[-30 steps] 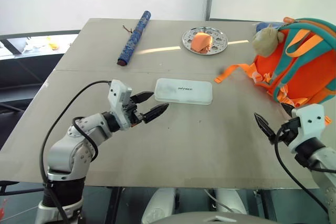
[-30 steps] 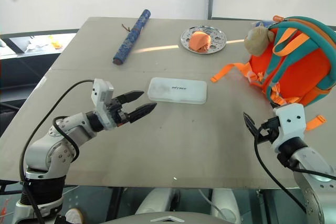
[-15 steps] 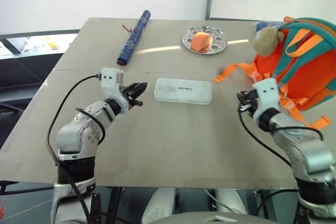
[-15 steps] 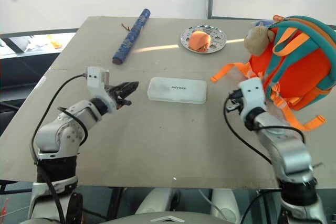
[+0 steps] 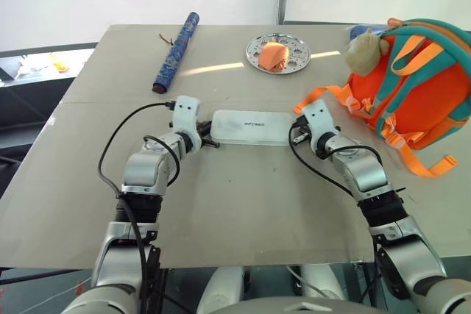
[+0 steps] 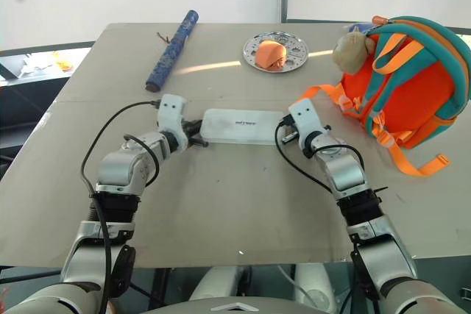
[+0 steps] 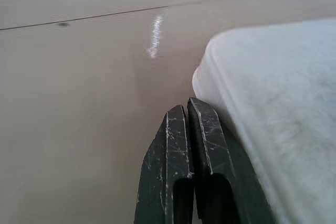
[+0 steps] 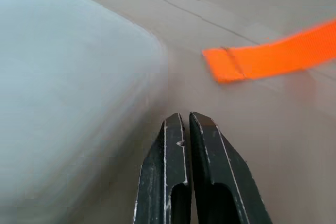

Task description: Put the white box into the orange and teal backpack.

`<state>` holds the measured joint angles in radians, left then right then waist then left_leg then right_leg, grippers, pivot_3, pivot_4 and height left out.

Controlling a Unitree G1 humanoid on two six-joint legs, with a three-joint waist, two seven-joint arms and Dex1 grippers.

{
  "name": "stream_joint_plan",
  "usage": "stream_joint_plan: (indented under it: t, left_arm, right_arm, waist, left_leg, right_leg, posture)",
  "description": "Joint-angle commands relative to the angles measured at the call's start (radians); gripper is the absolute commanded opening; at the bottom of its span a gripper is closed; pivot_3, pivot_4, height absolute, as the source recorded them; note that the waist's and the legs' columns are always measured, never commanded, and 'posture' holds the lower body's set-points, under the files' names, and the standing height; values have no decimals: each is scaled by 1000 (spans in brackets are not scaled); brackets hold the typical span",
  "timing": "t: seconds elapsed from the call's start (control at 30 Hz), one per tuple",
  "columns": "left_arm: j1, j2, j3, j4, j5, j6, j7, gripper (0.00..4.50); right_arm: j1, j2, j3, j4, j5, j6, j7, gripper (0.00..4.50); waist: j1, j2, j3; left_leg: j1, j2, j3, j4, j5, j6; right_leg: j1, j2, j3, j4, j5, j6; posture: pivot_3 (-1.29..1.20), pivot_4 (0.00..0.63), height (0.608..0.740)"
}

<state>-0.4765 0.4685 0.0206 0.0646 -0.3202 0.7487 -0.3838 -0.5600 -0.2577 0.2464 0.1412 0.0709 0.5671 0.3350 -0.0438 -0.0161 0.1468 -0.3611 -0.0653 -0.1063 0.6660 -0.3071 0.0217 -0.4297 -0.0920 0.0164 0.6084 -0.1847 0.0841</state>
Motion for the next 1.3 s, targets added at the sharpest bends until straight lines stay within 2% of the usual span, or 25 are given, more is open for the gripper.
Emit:
stream_joint_plan:
  t: [0.03, 0.17, 0.3, 0.47, 0.57, 0.63, 0.73, 0.8, 0.93, 1.3]
  left_arm:
    - [81, 16, -28, -177, -52, 79, -69, 97]
    - [203, 30, 17, -363, -97, 190, -53, 97]
    - [317, 26, 70, -511, -142, 299, -33, 97]
    - [337, 17, 107, -484, -172, 313, -59, 97]
    - [309, 10, 174, -424, -241, 366, -91, 839]
    - [298, 55, 195, -381, -250, 378, -124, 1707]
    - [242, 127, 298, -250, -331, 441, -200, 3091]
    - [208, 213, 326, -157, -419, 543, -312, 3965]
    - [164, 286, 307, -85, -524, 679, -410, 3965]
    - [136, 76, 276, -121, -559, 759, -302, 3965]
  right_arm:
    - [64, -22, 49, -139, 21, -2, 108, 0]
    - [206, -83, 10, -366, 74, 91, 149, 0]
    - [363, -133, -28, -554, 76, 177, 119, 0]
    - [433, -127, -46, -591, 64, 196, 91, 0]
    - [435, -136, -38, -576, 48, 187, 92, 0]
    - [433, -140, -43, -573, 46, 189, 92, 0]
    - [430, -152, -53, -573, 44, 187, 97, 0]
    - [427, -159, -57, -565, 44, 183, 101, 0]
    - [420, -165, -53, -556, 41, 172, 106, 0]
    - [379, -150, -17, -530, 36, 158, 115, 0]
  waist:
    - [0, 0, 0]
    - [5, 1, 0]
    - [12, 1, 0]
    - [22, 1, 0]
    - [30, 0, 0]
    - [30, 0, 0]
    - [27, 1, 0]
    - [21, 0, 0]
    - [11, 1, 0]
    - [27, 0, 0]
  left_leg:
    - [-1, 0, -2, -1, 0, 0]
    - [-2, 1, -4, -2, -1, -1]
    - [-1, 1, -5, -1, -1, -1]
    - [3, 0, -6, 1, -1, -2]
    - [7, 0, -6, 1, -1, -2]
    - [8, 0, -6, 1, -1, -2]
    - [11, 0, -6, 0, -1, -2]
    - [13, 1, -5, 0, -1, -2]
    - [13, 1, -6, -1, -1, -2]
    - [13, 1, -7, -1, -1, -3]
  right_leg:
    - [-2, 0, 0, 0, 0, 0]
    - [-3, 0, 0, 0, 0, 0]
    - [-2, 0, 0, 0, 0, 0]
    - [3, 2, 0, 1, 0, 0]
    - [7, 3, 0, 1, 0, 0]
    - [8, 3, 0, 1, 0, 0]
    - [10, 4, 0, 1, 0, -1]
    - [11, 5, 0, 1, 0, -1]
    - [11, 5, 0, 1, -1, -1]
    - [12, 4, 0, 0, 0, -1]
  posture:
    - [0, 150, 733]
    - [0, 150, 733]
    - [0, 150, 733]
    - [0, 150, 733]
    - [0, 150, 733]
    - [0, 150, 733]
    - [0, 150, 733]
    - [0, 150, 733]
    - [0, 150, 733]
    - [0, 150, 733]
